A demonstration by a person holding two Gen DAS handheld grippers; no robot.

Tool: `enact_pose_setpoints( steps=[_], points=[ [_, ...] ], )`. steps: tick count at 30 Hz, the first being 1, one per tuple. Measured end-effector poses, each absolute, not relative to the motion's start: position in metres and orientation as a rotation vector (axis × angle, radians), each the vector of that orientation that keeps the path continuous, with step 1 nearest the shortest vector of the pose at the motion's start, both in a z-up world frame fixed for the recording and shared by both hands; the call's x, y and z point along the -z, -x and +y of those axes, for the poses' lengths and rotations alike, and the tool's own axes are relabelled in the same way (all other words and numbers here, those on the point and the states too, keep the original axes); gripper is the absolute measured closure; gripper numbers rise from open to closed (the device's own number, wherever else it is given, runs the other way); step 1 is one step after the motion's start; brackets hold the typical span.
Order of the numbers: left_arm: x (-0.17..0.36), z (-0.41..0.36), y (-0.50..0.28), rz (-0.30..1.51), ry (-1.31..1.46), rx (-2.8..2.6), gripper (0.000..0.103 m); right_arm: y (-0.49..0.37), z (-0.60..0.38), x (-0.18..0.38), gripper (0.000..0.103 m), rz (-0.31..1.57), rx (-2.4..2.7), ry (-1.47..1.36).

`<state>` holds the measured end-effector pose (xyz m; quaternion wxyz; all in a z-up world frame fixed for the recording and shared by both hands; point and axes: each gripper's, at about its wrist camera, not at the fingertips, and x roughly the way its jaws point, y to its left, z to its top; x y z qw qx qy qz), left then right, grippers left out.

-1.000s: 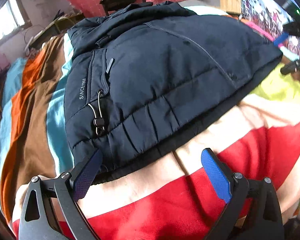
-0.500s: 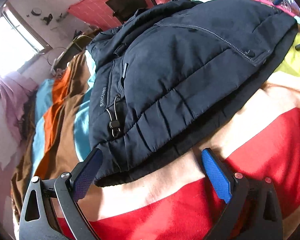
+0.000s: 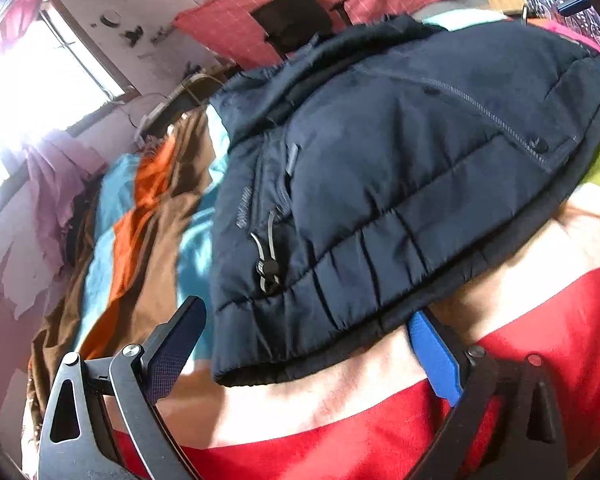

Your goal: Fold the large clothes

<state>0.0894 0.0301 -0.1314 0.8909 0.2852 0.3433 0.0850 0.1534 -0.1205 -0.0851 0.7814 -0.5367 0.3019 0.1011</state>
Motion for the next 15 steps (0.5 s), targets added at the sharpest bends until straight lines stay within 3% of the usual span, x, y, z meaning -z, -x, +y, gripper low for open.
enact_pose_setpoints(
  steps=[3,7,8,13,15],
  points=[
    [0.125,0.027,-0.084,0.667,-0.586,-0.158,0.026,-0.155,-0.124,0.072,0.025,0.61,-0.215,1.098],
    [0.122,0.017,-0.081,0.645,-0.609,-0.105,0.057,-0.15,-0.119,0.065,0.052,0.57,-0.233,1.089],
    [0.121,0.016,-0.081,0.645,-0.614,-0.098,0.059,-0.148,-0.116,0.065,0.059,0.566,-0.24,1.095],
    [0.102,0.013,-0.088,0.621,-0.582,-0.036,0.087,-0.145,-0.113,0.069,0.061,0.537,-0.23,1.112],
    [0.092,0.011,-0.089,0.603,-0.556,-0.027,0.091,-0.148,-0.117,0.068,0.061,0.522,-0.221,1.097]
  ],
)
